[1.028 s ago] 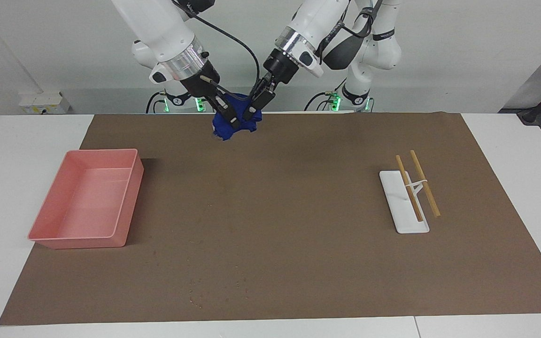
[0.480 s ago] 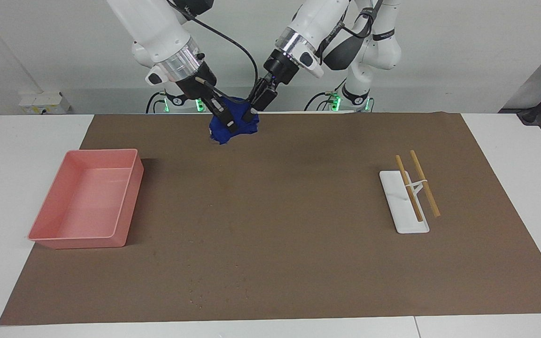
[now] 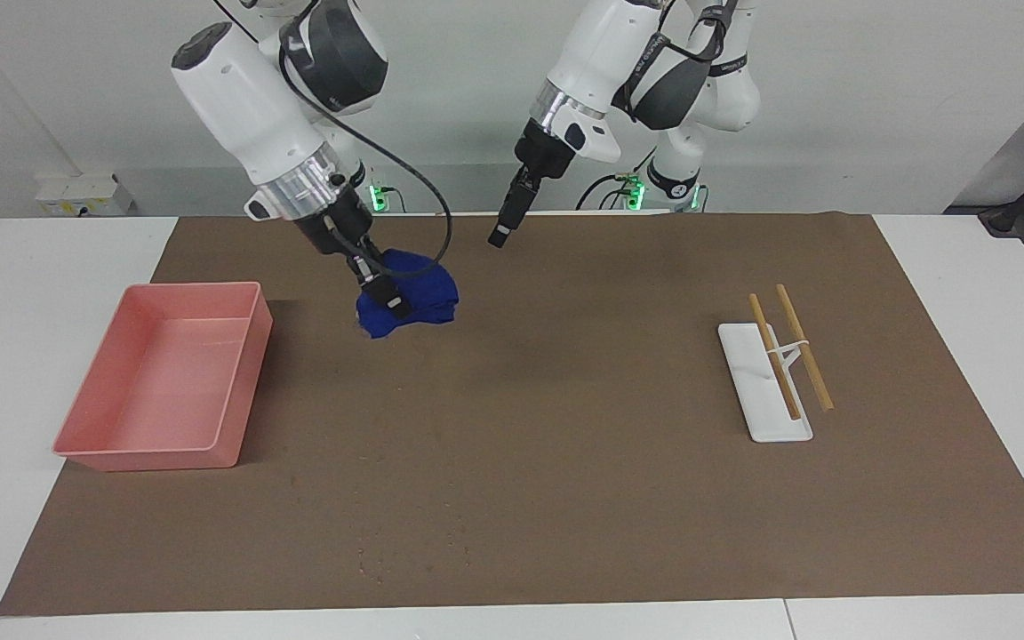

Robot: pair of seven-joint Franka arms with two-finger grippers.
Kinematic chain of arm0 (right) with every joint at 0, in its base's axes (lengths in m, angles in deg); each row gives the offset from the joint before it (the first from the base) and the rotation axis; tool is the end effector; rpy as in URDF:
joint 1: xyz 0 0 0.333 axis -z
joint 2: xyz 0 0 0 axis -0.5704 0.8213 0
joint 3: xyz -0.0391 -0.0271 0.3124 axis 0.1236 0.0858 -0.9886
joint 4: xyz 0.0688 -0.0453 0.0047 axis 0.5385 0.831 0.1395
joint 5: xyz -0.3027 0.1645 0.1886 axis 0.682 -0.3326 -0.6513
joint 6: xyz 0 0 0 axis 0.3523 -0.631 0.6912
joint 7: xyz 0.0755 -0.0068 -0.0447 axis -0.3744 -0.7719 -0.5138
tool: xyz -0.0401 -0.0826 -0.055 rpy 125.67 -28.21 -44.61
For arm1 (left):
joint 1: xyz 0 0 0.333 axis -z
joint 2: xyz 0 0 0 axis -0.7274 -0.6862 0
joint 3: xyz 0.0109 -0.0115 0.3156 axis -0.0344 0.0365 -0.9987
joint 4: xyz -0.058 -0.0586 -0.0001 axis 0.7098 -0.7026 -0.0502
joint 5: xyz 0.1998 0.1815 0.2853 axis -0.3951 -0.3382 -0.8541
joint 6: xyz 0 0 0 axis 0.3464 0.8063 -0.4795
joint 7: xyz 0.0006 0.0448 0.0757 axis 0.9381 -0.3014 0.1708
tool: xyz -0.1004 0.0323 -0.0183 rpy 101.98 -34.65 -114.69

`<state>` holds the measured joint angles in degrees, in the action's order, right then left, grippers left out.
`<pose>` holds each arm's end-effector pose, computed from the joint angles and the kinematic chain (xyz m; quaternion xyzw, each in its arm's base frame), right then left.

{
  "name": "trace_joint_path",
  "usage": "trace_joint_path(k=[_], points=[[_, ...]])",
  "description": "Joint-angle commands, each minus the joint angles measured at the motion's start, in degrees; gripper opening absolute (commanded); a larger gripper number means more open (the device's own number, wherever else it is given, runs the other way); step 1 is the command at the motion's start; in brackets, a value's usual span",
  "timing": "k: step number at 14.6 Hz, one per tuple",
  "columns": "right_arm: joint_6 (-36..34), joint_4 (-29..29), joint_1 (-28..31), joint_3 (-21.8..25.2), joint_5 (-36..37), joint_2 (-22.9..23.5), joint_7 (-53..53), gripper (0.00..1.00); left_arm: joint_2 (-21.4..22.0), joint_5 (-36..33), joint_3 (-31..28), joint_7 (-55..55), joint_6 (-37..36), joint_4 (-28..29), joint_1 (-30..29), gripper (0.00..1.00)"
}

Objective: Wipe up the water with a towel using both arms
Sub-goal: 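Release the cloth with the left gripper while the right gripper pulls it away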

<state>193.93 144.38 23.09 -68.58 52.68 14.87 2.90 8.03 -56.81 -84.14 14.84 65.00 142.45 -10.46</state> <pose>0.6090 0.1494 0.5484 -0.7930 0.5581 0.0095 0.2442 0.4311 -0.3736 0.5686 0.8124 0.5306 -0.0375 0.2390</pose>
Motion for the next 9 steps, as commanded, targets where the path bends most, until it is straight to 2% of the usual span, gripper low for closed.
trace_joint_path(k=[1, 4, 8, 9], points=[[6.7, -0.3, 2.6, -0.3, -0.5, 6.4, -6.3, 0.0, 1.0, -4.1, 0.1, -9.9, -10.7, -2.0, -5.9, 1.0], [18.1, -1.7, 5.4, -0.3, -0.4, 14.4, -9.5, 0.0, 2.1, -6.2, 0.1, -22.5, -18.5, -2.2, -13.5, 1.0], [20.7, -6.5, 8.8, -0.4, -0.5, 23.3, -12.3, 0.0, 3.2, -6.4, 0.0, -40.3, -27.5, -2.9, -20.6, 1.0], [23.7, -8.5, 9.2, -0.5, -1.2, 25.9, -12.7, 0.0, 3.2, -6.4, 0.0, -43.4, -28.7, -3.3, -22.0, 1.0]])
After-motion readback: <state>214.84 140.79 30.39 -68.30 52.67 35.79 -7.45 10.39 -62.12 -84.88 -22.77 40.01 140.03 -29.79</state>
